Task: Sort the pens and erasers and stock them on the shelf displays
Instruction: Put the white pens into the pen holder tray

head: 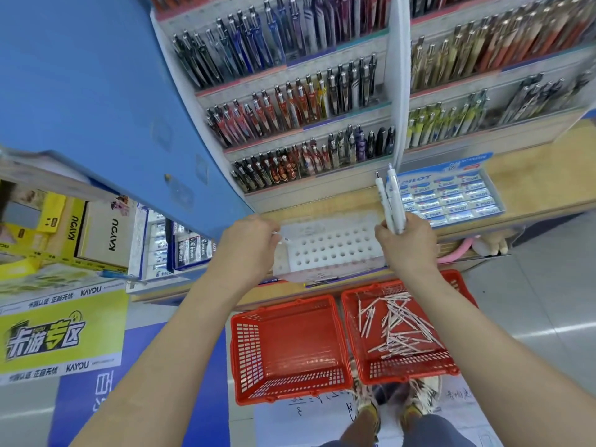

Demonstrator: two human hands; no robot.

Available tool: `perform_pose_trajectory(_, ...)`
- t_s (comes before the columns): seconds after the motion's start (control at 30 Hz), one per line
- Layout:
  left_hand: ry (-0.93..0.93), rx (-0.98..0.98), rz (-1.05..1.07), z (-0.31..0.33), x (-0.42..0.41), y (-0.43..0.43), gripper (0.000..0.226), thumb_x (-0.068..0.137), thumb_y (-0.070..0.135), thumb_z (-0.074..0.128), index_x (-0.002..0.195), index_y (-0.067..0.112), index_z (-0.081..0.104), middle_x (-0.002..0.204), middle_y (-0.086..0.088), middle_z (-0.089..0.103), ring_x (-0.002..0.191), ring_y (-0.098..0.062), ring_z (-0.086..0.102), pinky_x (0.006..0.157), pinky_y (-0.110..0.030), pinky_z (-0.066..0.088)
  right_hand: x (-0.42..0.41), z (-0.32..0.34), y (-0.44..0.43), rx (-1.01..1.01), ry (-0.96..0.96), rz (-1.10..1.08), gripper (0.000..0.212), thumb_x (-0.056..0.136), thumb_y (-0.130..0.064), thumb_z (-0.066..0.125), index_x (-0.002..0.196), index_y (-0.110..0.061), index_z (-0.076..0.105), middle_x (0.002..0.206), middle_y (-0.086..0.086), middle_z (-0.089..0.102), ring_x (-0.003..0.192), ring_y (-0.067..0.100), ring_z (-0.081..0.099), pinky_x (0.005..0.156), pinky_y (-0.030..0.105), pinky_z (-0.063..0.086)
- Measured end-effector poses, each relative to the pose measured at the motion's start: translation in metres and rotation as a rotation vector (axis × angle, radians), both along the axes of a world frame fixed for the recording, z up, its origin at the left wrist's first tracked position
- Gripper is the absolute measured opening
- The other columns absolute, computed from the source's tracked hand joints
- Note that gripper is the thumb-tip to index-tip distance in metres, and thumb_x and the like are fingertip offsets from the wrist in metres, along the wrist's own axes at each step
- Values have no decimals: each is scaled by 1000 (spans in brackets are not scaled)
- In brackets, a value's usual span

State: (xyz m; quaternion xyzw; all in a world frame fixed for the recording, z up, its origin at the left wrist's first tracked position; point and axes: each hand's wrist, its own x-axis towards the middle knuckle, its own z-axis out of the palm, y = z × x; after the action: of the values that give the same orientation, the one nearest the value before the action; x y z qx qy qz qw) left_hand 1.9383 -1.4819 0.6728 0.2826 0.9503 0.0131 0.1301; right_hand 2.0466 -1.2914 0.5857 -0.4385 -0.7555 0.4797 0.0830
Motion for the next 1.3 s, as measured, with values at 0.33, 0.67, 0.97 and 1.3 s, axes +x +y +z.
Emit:
perform_pose_trajectory(0.33,101,189,123,-4,-5,2,14,86,26,66,91,16,74,90,-3,62,85,-22,57,74,-35,46,-5,-9,-1,-59,70,-27,13,86,-20,63,80,-10,57,60,0,50,52,18,46,46,23,31)
perform_pose_trajectory(0.67,100,185,193,-16,-18,11,15,85,25,67,95,15,73,99,-2,64,93,-21,58,79,-32,43,-13,-10,-1,-84,96,-35,16,87,-21,63,79,-9,56,62,4,50,53,23,46,49,26,38)
perform_pose_trajectory(0.97,83,266,220,-22,-22,22,38,87,7,51,123,17,59,110,-10,56,90,-27,57,74,-34,45,-18,-3,1,-95,200,-34,22,94,-30,56,86,-11,52,65,0,44,57,17,40,53,30,32)
perform_pose_trajectory(1.3,171,336,302,-22,-10,24,37,92,19,47,128,17,53,123,-6,53,96,-26,57,71,-34,46,14,46,-10,-487,283,157,16,88,-29,65,84,-17,56,56,-2,41,43,11,36,40,25,34)
